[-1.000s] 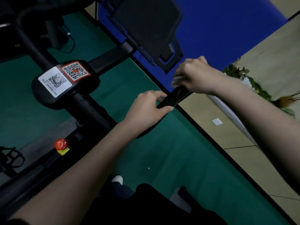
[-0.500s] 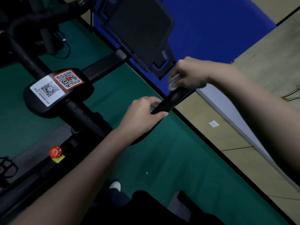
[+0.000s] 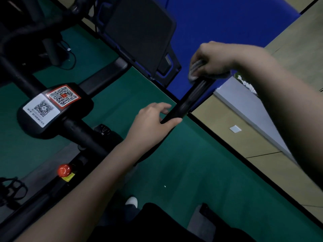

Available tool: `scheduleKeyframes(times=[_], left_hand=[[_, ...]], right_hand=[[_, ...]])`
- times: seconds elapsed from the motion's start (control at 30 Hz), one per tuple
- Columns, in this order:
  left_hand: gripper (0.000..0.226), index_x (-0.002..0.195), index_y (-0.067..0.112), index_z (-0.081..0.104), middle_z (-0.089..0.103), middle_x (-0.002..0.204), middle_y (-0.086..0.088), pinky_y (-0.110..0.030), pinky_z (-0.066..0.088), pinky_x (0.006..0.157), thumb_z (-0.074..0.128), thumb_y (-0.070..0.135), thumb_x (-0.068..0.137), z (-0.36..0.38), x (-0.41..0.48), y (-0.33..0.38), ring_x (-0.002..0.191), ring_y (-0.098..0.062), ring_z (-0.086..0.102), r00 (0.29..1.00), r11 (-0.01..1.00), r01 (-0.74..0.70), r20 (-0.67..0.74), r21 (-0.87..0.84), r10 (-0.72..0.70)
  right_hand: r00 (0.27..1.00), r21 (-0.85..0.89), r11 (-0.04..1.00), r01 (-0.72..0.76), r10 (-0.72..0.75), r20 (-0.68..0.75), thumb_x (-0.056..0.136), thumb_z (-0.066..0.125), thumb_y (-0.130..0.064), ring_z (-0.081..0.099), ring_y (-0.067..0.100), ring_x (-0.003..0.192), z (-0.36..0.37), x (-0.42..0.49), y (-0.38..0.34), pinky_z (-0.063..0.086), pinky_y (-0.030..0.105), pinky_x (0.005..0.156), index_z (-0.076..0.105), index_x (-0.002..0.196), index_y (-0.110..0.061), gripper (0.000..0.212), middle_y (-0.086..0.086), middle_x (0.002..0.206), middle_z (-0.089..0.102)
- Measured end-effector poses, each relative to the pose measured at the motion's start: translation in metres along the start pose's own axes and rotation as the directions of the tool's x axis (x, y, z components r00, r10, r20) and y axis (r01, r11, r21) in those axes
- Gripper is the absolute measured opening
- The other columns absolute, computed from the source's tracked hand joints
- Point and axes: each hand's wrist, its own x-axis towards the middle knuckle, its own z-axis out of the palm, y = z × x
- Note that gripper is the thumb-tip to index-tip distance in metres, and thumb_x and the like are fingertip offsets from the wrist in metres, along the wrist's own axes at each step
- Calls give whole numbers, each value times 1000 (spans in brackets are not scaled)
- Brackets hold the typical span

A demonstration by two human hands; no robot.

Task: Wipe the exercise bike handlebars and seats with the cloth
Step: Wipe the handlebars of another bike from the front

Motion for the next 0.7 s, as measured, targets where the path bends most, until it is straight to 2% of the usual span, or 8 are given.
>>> scheduleKeyframes(times=[0.1,0.2,0.27,0.37,0.43,0.5,0.57,0.7], left_hand=[[53,130,22,54,57,118,6,-27,45,90,65,46,84,3,11,9,103,-11,55,999,999,-39,5,38,39],[52,131,21,53,56,118,4,-23,42,89,66,42,85,10,22,16,104,-12,55,999,997,-54,3,53,54],[50,130,22,54,56,117,5,-16,37,85,67,39,85,13,26,18,102,-11,54,998,997,-58,-9,57,59],[45,127,23,56,58,114,6,-11,34,80,68,33,85,15,27,16,97,-7,54,997,996,-71,-27,62,73],[42,126,24,58,59,113,7,-10,35,79,69,29,85,16,28,16,94,-5,54,996,995,-76,-36,65,78],[42,125,24,58,59,113,8,-9,35,78,70,26,85,16,29,16,94,-5,54,996,996,-74,-43,60,76],[41,124,25,59,59,111,9,-7,35,75,70,25,84,16,30,16,93,-5,54,996,996,-72,-46,46,75],[40,121,26,61,59,108,10,2,36,71,71,23,83,16,30,15,91,-4,55,995,996,-85,-57,31,87]], right_hand=[[986,218,975,-44,78,-150,81,59,-17,65,42,79,8,-11,19,56,50,68,68,82,-16,9,22,82,69],[898,619,780,91,205,-390,85,59,-15,66,35,80,42,-25,17,53,46,72,68,82,-15,10,14,83,71],[755,709,661,245,329,-568,86,58,-10,66,20,79,72,-34,3,52,34,71,68,83,-20,14,2,81,71],[513,624,697,352,414,-752,89,56,-7,63,20,93,103,-37,-12,50,33,83,70,93,-13,15,-2,91,69],[499,725,530,441,527,-688,91,54,-8,63,19,98,108,-28,-8,50,33,89,67,96,-7,14,2,96,68],[545,831,237,504,659,-519,93,52,-9,61,20,95,105,-20,-4,49,34,89,63,99,-6,13,6,95,65],[586,820,-44,571,722,-369,97,49,-8,59,25,94,110,-17,-6,48,40,90,61,101,-5,13,10,95,63],[581,718,-252,649,773,-255,100,45,-9,60,23,96,138,-21,-30,48,43,96,59,106,-5,16,8,97,64]])
